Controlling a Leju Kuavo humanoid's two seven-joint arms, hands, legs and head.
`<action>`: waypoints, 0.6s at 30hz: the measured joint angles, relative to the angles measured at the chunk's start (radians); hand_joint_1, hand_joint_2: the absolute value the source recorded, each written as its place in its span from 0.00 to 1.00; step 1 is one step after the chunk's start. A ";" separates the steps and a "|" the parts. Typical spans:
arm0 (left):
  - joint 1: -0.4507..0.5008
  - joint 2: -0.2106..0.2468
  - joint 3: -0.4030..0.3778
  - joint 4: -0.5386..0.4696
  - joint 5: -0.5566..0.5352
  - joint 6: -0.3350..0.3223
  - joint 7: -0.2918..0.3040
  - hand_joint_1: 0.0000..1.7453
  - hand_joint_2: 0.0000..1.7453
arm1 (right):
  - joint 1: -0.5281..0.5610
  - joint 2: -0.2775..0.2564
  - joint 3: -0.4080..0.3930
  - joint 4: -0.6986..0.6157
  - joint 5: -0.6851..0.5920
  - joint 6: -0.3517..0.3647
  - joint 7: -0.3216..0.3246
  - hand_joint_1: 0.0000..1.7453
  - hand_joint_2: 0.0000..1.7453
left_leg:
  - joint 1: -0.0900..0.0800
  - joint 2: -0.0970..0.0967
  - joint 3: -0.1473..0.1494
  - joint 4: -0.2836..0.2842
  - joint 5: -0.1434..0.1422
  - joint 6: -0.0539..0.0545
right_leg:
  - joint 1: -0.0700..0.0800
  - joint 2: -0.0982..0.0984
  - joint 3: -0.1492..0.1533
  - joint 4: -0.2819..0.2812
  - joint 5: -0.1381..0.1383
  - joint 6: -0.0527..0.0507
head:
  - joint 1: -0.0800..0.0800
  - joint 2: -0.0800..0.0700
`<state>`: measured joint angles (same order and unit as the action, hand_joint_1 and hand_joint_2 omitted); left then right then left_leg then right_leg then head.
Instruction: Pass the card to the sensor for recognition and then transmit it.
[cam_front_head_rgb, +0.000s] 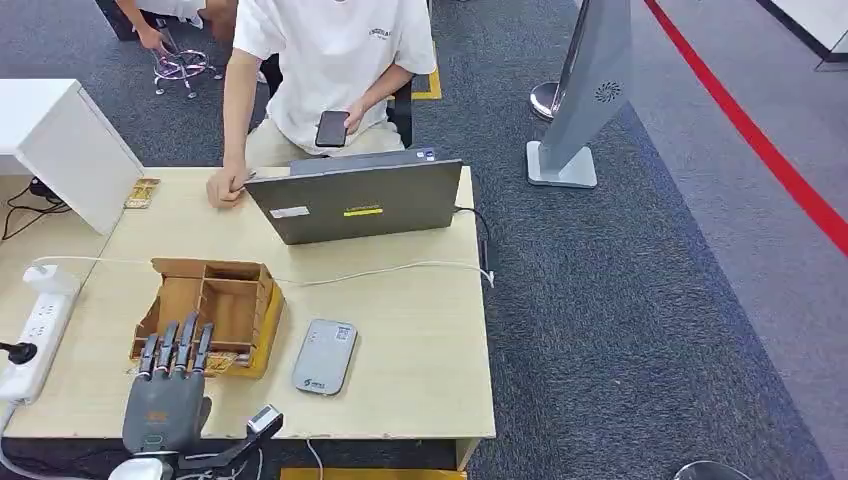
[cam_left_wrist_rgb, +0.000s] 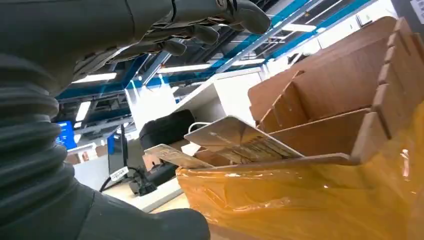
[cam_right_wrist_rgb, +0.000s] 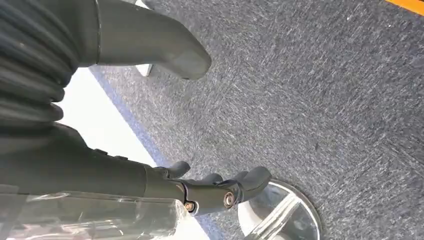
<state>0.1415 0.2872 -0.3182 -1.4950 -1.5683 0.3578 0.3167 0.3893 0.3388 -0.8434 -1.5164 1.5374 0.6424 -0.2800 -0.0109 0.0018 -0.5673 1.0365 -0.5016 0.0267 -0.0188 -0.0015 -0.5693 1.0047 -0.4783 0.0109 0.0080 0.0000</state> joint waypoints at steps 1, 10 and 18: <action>-0.002 -0.002 0.008 0.004 0.000 0.005 -0.007 0.00 1.00 | -0.003 0.000 -0.004 0.002 0.007 0.000 -0.006 0.00 1.00 | 0.000 0.000 0.000 0.000 0.000 0.000 | 0.000 0.000 0.000 0.000 0.000 0.000 | 0.000 0.000; -0.020 -0.024 0.037 0.038 0.000 0.044 -0.031 0.00 1.00 | -0.020 0.000 -0.016 0.015 0.032 -0.001 -0.026 0.00 1.00 | 0.000 0.000 0.000 0.000 0.000 0.000 | 0.000 0.000 0.000 0.000 0.000 0.000 | 0.000 0.000; -0.021 -0.026 0.038 0.040 0.000 0.044 -0.032 0.00 1.00 | -0.020 0.000 -0.016 0.016 0.032 -0.001 -0.026 0.00 1.00 | 0.000 0.000 0.000 0.000 0.000 0.000 | 0.000 0.000 0.000 0.000 0.000 0.000 | 0.000 0.000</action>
<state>0.1201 0.2613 -0.2804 -1.4553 -1.5682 0.4021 0.2842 0.3690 0.3391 -0.8599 -1.5007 1.5698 0.6416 -0.3063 -0.0109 0.0017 -0.5671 1.0366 -0.5016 0.0266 -0.0188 -0.0015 -0.5691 1.0047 -0.4782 0.0109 0.0076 0.0000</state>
